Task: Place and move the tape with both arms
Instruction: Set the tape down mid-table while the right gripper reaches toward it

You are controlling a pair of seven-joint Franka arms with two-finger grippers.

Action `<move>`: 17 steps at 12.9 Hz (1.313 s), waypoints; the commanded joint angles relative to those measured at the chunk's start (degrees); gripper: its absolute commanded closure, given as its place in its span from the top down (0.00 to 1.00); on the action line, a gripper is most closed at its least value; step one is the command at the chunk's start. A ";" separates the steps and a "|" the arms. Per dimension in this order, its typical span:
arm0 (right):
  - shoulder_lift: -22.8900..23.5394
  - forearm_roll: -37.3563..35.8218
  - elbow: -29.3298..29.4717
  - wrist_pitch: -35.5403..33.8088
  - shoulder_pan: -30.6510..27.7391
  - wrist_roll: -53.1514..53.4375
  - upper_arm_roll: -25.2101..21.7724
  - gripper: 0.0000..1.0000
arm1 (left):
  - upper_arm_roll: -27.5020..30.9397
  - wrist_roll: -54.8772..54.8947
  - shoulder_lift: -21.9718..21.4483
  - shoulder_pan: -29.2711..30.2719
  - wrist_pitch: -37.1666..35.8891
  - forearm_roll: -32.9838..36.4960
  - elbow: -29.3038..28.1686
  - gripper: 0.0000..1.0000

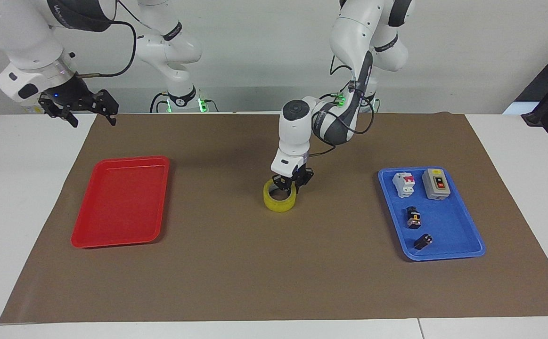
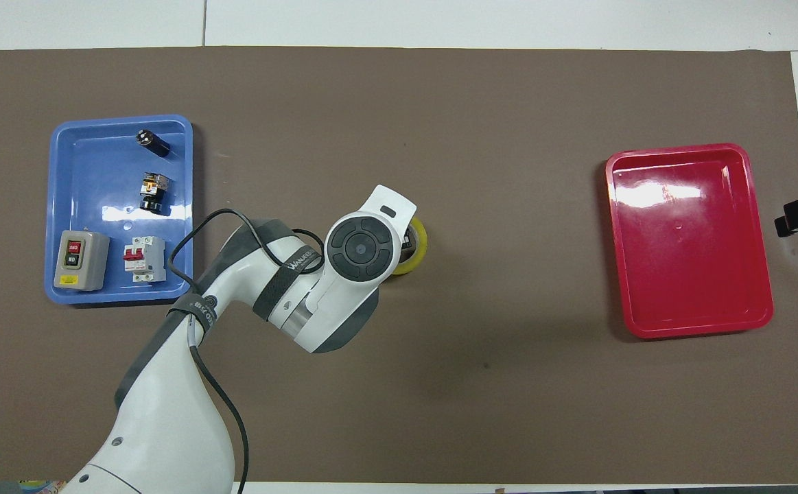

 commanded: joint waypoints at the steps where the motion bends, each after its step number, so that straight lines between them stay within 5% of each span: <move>1: 0.12 0.97 0.54 -0.49 -0.51 -0.01 0.16 1.00 | 0.74 -0.65 -2.89 -0.41 -0.93 1.88 -0.60 1.00; 4: 0.12 0.97 0.54 -0.49 -0.51 0.16 0.16 1.00 | 0.74 1.97 -11.50 2.57 -6.80 1.79 -4.29 1.00; 10: -0.23 1.06 -0.51 0.12 0.28 0.16 1.12 1.00 | 0.74 20.69 -19.77 18.63 -19.47 1.00 -3.60 1.00; 13: -1.12 1.49 -5.16 8.20 7.64 7.33 3.58 1.00 | 1.27 32.33 -21.63 27.87 -20.27 -5.05 -2.63 1.00; 17: 7.92 5.18 -4.64 21.00 19.16 23.69 3.58 1.00 | 1.45 49.06 -21.72 36.66 -30.00 -8.84 4.03 1.00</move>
